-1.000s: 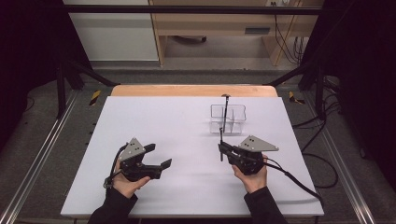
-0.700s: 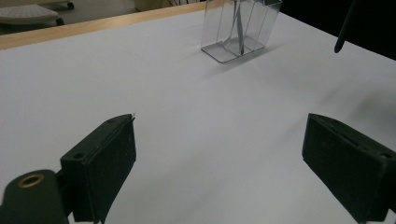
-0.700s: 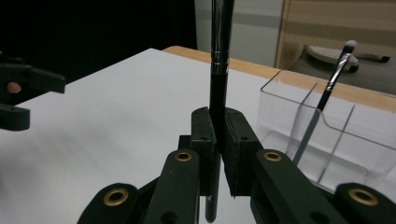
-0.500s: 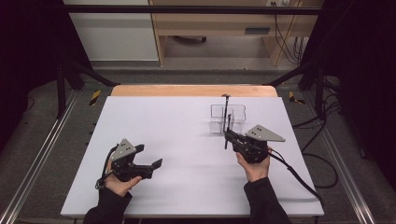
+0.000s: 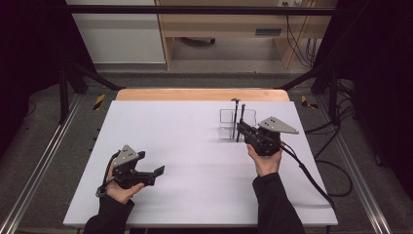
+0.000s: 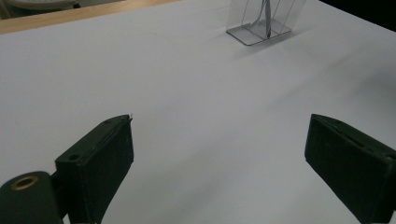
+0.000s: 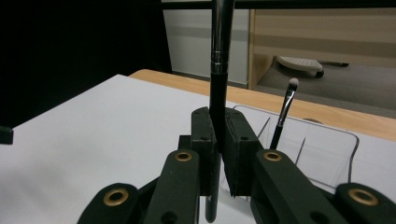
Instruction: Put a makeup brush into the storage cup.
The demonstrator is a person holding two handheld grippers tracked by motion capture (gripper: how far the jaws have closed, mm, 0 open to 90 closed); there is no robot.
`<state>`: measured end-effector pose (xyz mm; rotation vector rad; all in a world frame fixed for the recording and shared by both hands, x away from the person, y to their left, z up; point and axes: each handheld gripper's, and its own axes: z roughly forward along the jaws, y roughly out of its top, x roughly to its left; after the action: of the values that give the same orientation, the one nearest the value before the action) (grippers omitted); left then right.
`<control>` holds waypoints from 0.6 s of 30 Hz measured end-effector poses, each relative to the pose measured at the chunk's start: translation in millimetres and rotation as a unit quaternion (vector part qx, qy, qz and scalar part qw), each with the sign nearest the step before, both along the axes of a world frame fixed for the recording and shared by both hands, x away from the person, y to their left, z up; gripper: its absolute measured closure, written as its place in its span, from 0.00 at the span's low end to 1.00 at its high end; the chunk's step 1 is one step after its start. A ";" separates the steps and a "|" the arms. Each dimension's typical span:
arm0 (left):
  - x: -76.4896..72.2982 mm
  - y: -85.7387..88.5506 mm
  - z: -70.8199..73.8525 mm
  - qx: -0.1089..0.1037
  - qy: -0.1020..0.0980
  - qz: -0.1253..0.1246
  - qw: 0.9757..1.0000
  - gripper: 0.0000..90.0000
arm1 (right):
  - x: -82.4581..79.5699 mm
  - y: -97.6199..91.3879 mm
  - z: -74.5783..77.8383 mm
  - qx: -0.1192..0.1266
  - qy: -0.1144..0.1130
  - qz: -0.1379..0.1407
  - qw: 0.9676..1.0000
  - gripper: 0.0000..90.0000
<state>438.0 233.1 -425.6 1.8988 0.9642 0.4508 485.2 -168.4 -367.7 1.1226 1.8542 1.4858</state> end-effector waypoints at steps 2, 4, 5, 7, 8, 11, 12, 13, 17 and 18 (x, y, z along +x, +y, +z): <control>0.3 0.4 0.0 0.001 0.002 0.000 1.000 0.08 | 3.1 0.6 1.5 0.000 0.000 -0.004 1.000 0.93; 0.7 0.5 -0.2 0.004 0.003 0.000 1.000 0.08 | 6.4 0.8 3.0 0.000 0.001 -0.006 1.000 0.93; 0.9 0.5 -0.4 0.006 0.004 0.000 1.000 0.08 | 8.0 0.9 4.0 0.000 0.000 -0.008 1.000 0.93; 1.2 0.3 -0.9 0.009 0.004 0.000 1.000 0.08 | 11.1 0.7 6.5 0.002 -0.002 -0.012 1.000 0.93; 1.4 0.2 -1.0 0.011 0.004 0.001 1.000 0.08 | 12.7 0.6 8.0 0.002 -0.003 -0.014 1.000 0.93; 1.5 -0.1 -1.4 0.013 0.004 0.001 1.000 0.08 | 18.4 -0.1 12.0 0.003 -0.004 -0.022 1.000 0.93; 1.5 -0.1 -1.4 0.013 0.005 0.000 1.000 0.08 | 20.6 -0.3 12.9 0.002 -0.005 -0.025 1.000 0.93; 1.6 -0.1 -1.5 0.013 0.005 0.000 1.000 0.08 | 22.7 -0.6 13.6 0.000 -0.005 -0.028 1.000 0.93; 1.9 -0.3 -1.8 0.016 0.006 0.000 1.000 0.08 | 30.3 -0.9 14.7 0.001 -0.002 -0.035 0.999 0.93; 1.9 -0.4 -1.8 0.016 0.007 -0.001 1.000 0.08 | 32.2 -0.8 14.8 0.000 -0.001 -0.036 0.999 0.93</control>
<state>440.0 232.7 -427.4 1.9329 0.9696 0.4559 517.5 -169.2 -353.0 1.1748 1.7946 1.4453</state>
